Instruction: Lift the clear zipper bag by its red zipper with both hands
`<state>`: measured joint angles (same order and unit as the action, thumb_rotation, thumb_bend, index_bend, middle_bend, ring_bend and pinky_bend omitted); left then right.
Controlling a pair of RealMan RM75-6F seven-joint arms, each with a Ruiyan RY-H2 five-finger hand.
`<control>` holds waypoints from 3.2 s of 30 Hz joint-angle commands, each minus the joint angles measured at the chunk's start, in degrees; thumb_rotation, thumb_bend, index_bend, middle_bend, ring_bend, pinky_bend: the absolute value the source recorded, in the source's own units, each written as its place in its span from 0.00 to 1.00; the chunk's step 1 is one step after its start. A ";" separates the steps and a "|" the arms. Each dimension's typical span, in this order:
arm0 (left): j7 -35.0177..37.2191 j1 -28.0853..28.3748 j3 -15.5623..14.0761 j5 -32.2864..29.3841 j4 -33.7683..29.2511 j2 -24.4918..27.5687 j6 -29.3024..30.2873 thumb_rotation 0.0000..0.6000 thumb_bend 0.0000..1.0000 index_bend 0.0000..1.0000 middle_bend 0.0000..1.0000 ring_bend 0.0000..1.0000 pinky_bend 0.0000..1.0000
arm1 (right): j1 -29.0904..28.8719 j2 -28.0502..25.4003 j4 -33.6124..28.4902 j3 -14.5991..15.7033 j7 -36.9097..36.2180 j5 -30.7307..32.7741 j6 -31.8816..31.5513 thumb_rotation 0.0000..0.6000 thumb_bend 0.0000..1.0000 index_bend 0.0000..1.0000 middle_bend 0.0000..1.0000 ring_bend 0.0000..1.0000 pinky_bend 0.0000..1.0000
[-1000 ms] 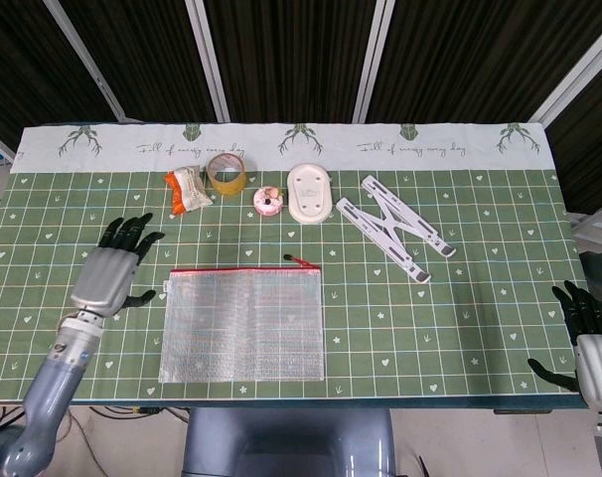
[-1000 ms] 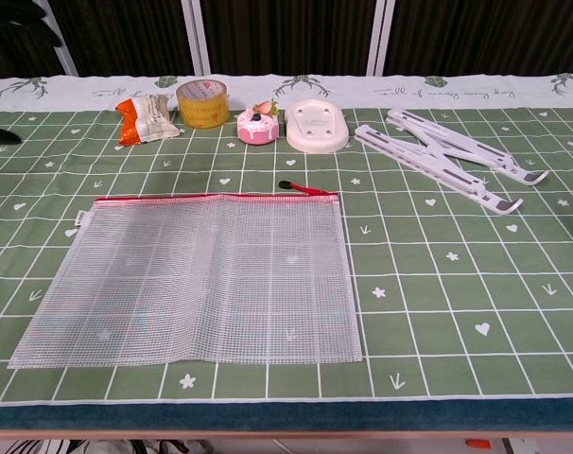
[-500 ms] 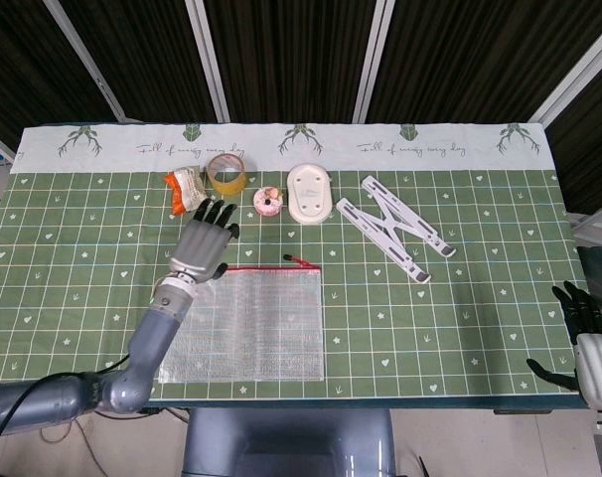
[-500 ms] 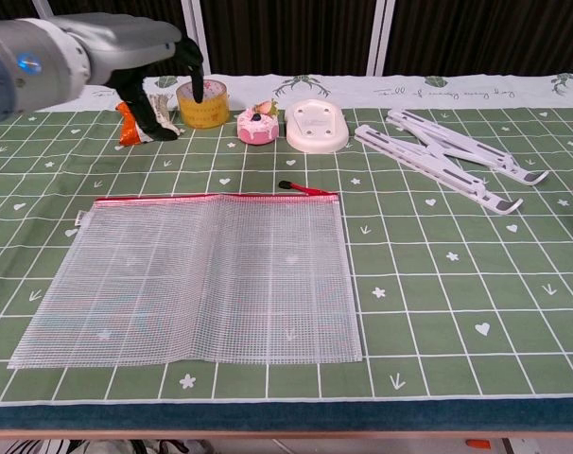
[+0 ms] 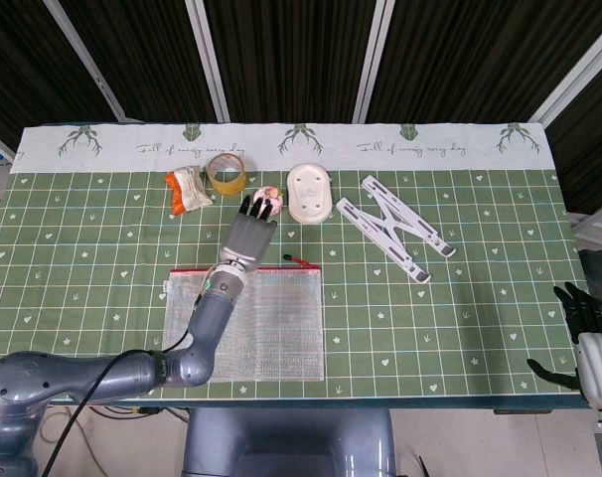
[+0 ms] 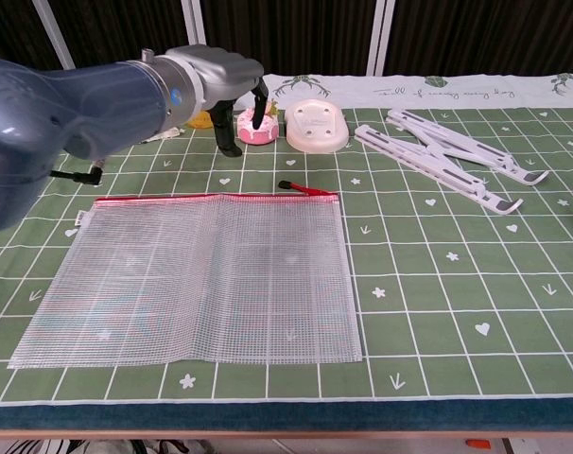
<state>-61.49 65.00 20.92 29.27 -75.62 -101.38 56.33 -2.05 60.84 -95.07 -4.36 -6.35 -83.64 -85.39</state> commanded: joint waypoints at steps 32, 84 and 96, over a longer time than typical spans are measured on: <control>3.61 12.35 -0.33 -2.30 31.52 -18.57 -12.71 1.00 0.29 0.49 0.15 0.00 0.00 | 0.02 -0.46 -0.87 -0.48 -1.35 1.58 1.03 1.00 0.19 0.00 0.00 0.00 0.21; 0.60 12.98 4.12 -1.71 7.16 -5.17 -2.95 1.00 0.44 0.61 0.19 0.00 0.00 | -0.23 -3.30 -6.55 0.02 -4.83 1.40 3.13 1.00 0.21 0.00 0.00 0.00 0.21; -0.10 15.25 6.90 -5.36 -5.62 0.89 2.59 1.00 0.44 0.61 0.19 0.00 0.00 | -6.50 -10.20 -27.77 -5.67 -8.83 20.69 16.49 1.00 0.34 0.16 0.05 0.01 0.24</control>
<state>-61.60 79.71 27.26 24.67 -79.82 -101.43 57.99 -5.50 53.07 -117.06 -7.15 -13.84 -69.30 -73.34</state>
